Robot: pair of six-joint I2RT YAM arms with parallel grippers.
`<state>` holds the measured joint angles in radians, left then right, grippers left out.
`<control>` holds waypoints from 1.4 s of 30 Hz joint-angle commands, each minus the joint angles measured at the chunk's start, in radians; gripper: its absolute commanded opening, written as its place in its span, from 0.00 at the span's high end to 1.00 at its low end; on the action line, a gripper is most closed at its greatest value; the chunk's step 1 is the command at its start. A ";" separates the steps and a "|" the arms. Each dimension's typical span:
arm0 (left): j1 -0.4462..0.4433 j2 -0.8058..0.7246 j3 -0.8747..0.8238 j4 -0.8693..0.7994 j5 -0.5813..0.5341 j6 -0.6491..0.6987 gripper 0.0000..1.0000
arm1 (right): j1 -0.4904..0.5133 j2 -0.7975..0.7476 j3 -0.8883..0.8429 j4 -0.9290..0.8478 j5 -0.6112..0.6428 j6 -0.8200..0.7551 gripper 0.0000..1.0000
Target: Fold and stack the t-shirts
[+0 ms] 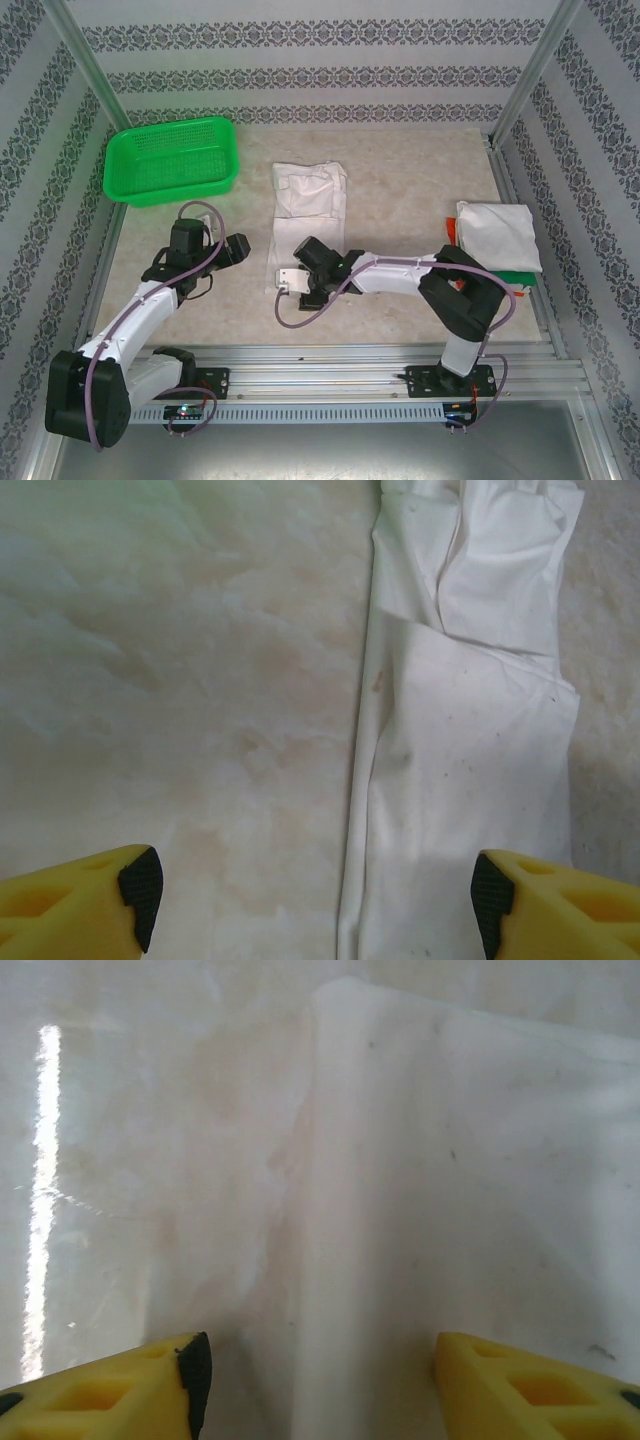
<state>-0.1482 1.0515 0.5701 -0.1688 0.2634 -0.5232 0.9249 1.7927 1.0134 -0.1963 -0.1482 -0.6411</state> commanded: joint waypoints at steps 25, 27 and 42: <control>-0.069 0.227 0.048 0.250 0.047 -0.202 0.19 | -0.007 -0.185 -0.032 -0.222 0.045 0.082 1.00; -0.096 0.300 0.091 0.270 0.039 -0.227 0.24 | -0.004 -0.216 -0.039 -0.270 0.038 0.087 1.00; -0.130 0.778 0.419 0.392 0.140 -0.318 0.60 | -0.005 -0.428 -0.052 -0.443 0.024 0.111 1.00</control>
<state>-0.2638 1.7977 0.9539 0.1646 0.3588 -0.8043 0.9188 1.3994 0.9607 -0.5922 -0.1070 -0.5488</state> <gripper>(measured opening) 0.405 0.057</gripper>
